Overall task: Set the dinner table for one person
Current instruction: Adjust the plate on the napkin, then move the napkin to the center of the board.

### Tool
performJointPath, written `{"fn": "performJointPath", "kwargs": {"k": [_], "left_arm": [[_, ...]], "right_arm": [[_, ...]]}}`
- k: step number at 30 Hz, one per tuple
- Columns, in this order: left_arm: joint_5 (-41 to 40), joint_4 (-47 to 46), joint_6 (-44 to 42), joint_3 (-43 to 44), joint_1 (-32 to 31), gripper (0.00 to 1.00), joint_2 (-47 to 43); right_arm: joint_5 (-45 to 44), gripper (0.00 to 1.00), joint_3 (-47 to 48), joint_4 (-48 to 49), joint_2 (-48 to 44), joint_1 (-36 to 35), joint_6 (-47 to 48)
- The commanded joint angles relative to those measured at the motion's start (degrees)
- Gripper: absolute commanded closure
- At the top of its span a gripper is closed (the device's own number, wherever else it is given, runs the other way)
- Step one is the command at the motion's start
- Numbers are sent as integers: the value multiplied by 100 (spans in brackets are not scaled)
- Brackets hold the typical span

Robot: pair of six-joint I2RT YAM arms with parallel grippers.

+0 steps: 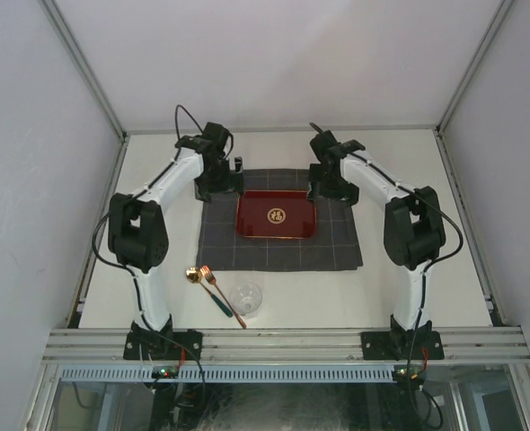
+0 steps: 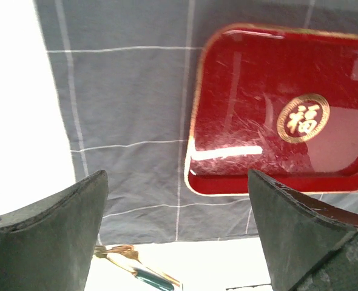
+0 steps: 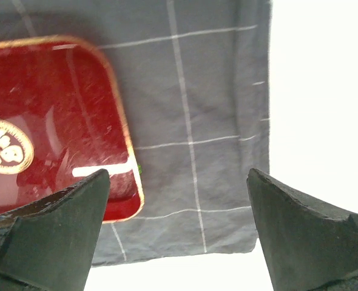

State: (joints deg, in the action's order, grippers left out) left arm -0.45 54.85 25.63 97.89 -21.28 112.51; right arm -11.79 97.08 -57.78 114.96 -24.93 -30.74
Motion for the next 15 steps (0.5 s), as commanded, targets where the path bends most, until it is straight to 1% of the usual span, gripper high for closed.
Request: {"fn": "performJointPath", "kwargs": {"k": [1, 7, 15], "left_arm": [[-6, 303, -178, 457, 369, 0, 136], [-297, 624, -283, 906, 578, 0, 547], [-305, 700, -262, 962, 666, 0, 996]], "right_arm": [[-125, 5, -145, 152, -267, 326, 81], [-58, 5, -129, 206, -51, 575, 167], [79, 4, 82, 249, 357, 686, 234]]}}
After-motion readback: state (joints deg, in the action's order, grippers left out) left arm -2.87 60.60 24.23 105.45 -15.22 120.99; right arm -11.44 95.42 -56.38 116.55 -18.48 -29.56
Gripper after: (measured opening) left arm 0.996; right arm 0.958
